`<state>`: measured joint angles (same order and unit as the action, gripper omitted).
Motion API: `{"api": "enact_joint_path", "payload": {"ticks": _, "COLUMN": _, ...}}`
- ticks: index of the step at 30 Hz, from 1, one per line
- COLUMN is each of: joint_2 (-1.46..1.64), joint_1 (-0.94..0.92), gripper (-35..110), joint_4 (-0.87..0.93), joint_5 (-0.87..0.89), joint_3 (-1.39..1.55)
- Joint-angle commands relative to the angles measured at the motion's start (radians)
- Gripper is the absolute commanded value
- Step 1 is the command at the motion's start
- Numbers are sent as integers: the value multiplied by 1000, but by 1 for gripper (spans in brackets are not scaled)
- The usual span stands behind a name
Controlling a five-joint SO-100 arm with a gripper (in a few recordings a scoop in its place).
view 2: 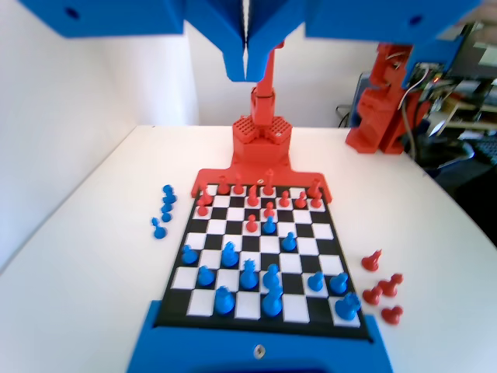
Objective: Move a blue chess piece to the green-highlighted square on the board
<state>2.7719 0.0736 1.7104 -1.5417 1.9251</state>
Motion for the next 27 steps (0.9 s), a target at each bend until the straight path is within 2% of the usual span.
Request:
{"api": "enact_joint_path", "payload": {"ticks": 1, "joint_2": -118, "joint_1": 48, "gripper": 1, "joint_4": 26, "joint_5": 67, "joint_3": -155}}
{"api": "enact_joint_path", "payload": {"ticks": 18, "joint_2": -523, "joint_1": 199, "gripper": 4, "joint_4": -172, "joint_5": 466, "joint_3": -81}}
{"api": "enact_joint_path", "payload": {"ticks": 27, "joint_2": -681, "joint_1": 245, "gripper": 3, "joint_4": -383, "joint_5": 545, "joint_3": 135}}
